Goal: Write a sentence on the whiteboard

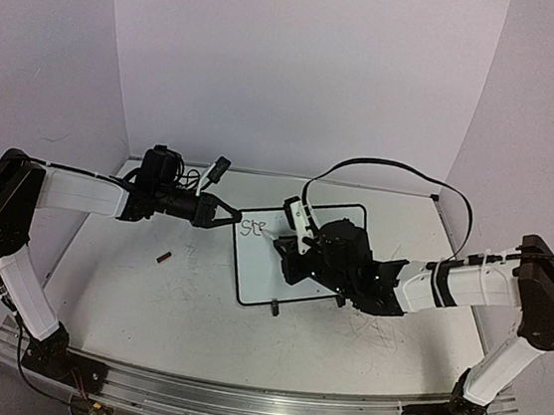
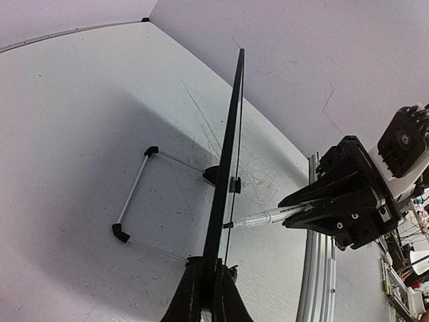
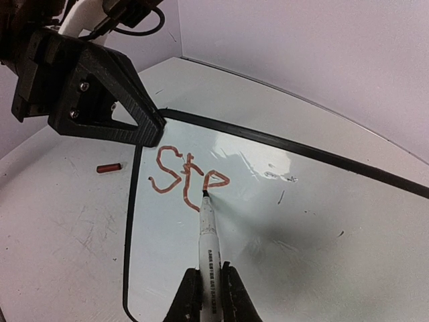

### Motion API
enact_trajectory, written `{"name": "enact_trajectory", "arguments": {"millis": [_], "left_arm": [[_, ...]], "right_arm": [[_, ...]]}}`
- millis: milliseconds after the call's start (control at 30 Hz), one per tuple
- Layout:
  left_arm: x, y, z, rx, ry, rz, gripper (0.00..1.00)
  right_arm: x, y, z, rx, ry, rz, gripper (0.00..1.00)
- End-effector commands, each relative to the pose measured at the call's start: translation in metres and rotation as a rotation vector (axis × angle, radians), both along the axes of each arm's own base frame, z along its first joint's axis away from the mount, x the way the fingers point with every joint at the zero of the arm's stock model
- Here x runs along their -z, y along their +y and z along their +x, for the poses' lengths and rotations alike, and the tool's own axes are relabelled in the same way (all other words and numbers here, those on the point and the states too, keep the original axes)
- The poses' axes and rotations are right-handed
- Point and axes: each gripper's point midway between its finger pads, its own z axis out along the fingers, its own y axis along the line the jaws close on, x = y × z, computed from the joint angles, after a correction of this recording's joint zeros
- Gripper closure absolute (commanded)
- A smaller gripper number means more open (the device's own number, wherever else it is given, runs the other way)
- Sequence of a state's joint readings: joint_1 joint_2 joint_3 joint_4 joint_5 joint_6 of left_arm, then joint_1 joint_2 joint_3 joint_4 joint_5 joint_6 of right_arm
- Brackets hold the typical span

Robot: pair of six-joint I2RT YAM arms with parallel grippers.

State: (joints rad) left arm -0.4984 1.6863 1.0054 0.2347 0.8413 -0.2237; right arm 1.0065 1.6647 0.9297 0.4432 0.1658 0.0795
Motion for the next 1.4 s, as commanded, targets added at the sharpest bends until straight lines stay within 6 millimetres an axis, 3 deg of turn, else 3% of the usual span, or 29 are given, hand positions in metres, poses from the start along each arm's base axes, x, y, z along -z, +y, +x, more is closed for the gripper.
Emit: {"name": "enact_trajectory", "arguments": {"millis": [0, 500, 800, 1367], "left_arm": [[-0.014, 0.006, 0.006, -0.033, -0.063, 0.001, 1.0], [-0.013, 0.006, 0.007, -0.035, -0.062, 0.004, 1.0], [-0.013, 0.006, 0.007, -0.034, -0.062, 0.004, 1.0], [-0.014, 0.006, 0.006, -0.03, -0.063, 0.001, 1.0]], "right_arm": [[0.005, -0.014, 0.0, 0.038, 0.015, -0.028, 1.0], [0.001, -0.025, 0.004, 0.088, -0.007, -0.036, 1.0], [-0.047, -0.022, -0.006, 0.026, -0.106, 0.1, 1.0], [-0.039, -0.008, 0.009, 0.051, -0.105, 0.068, 1.0]]}}
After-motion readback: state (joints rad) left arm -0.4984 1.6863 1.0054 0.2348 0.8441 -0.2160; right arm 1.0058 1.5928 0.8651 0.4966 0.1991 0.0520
